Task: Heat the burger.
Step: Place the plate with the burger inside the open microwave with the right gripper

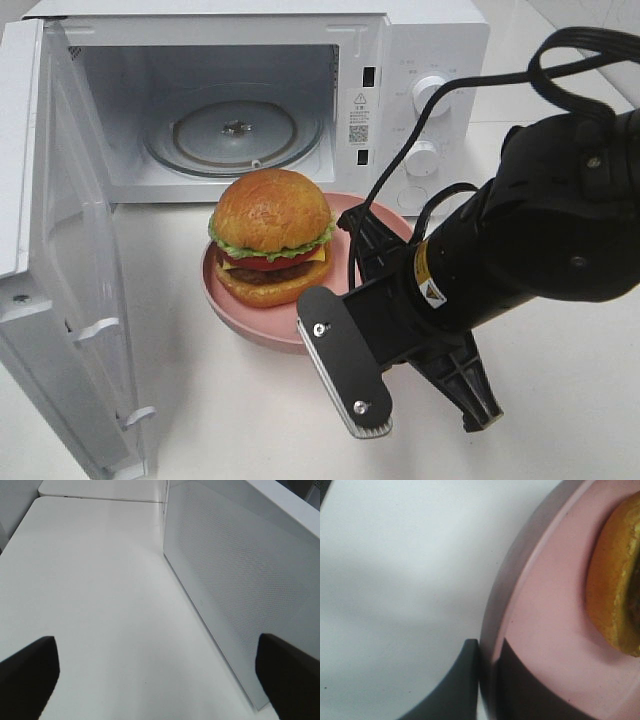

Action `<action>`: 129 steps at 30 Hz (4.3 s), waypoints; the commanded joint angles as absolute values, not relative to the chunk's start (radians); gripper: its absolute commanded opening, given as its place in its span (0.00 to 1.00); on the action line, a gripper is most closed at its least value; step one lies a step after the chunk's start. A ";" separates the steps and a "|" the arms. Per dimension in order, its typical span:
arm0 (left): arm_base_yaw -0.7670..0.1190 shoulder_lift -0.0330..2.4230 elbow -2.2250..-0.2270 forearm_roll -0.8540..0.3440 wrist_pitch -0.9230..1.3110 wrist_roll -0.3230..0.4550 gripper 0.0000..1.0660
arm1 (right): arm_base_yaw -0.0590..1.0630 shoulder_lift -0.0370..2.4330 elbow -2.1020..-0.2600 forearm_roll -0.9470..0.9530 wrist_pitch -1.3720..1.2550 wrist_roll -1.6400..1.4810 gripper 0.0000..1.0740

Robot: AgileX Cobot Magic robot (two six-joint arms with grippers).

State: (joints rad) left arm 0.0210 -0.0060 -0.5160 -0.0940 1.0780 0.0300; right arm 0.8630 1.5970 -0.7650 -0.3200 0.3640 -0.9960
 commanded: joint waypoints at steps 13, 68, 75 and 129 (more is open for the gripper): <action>0.022 -0.029 -0.517 -0.098 1.069 0.027 0.94 | 0.747 1.582 -0.803 -0.198 0.206 -1.207 0.00; 0.022 -0.025 -0.517 -0.098 1.069 0.027 0.94 | 0.748 1.894 -1.179 -0.358 0.212 -1.024 0.00; 0.022 -0.025 -0.517 -0.098 1.069 0.027 0.94 | 0.759 1.935 -1.250 -0.358 0.254 -1.021 0.00; 0.022 -0.023 -0.517 -0.098 1.069 0.027 0.94 | 0.756 2.327 -1.868 -0.433 0.468 -0.812 0.00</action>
State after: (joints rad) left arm 0.0210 -0.0060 -0.5160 -0.0940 1.0780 0.0300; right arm 0.7590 2.3400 -1.8460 -0.3970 0.5170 -0.8230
